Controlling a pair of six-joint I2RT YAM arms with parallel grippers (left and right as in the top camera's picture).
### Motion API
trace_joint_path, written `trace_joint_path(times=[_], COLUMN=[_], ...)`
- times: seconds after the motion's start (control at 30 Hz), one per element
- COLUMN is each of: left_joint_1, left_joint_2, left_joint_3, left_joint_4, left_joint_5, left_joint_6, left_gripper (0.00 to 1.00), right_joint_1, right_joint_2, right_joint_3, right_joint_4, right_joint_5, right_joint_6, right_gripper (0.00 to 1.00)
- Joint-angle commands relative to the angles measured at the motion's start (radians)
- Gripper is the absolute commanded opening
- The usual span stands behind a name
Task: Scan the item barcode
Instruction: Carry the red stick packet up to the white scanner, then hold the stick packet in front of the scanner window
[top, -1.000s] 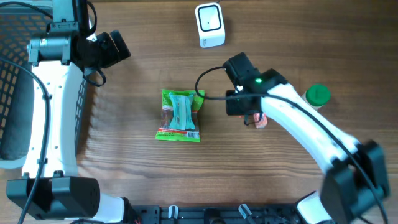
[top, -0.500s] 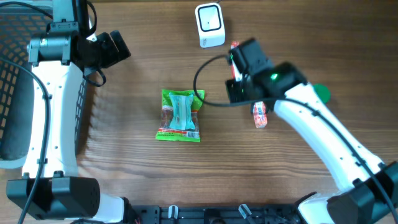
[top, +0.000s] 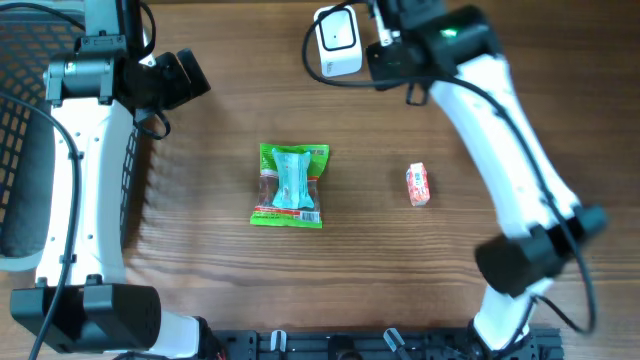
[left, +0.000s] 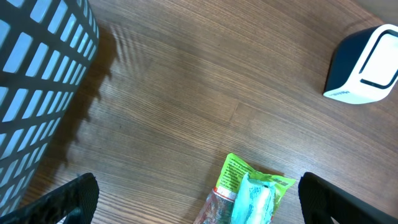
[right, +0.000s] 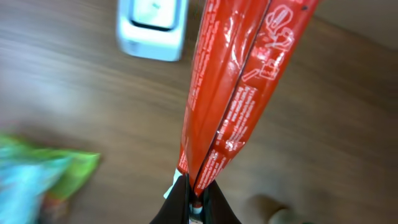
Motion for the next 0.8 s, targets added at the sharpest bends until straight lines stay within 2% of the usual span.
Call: trace_joint_path(times=[0.0,0.17,0.43,0.5,0.77], left_joint_1=[0.003,0.003,0.003,0.003,0.003], left_joint_2=[0.000,0.000,0.000,0.000,0.000], left_joint_3=[-0.003,-0.003,-0.003,-0.003,-0.003], left_joint_4=[0.003,0.003,0.003,0.003,0.003], left_joint_5=[-0.006,-0.006,-0.006,-0.006,-0.006], left_joint_6=[0.016,0.015,0.016,0.015,0.015], left_gripper=[1.00,1.00,1.00,1.00,1.00], right_joint_1=[0.022,0.053,0.123,0.137,0.146], right_joint_2=[0.129,0.253,0.410,0.446,0.542], right_joint_3=[0.016,0.015,0.014,0.014,0.014], right_joint_4=[0.048,0.168,0.428,0.470,0.505], right_joint_5=[0.293,0.638,0.934,0.964,0.914], right_joint_6=[-0.084,-0.182,-0.520,-0.568,-0.590], right_gripper=[0.04,0.04,0.04,0.04,0.04])
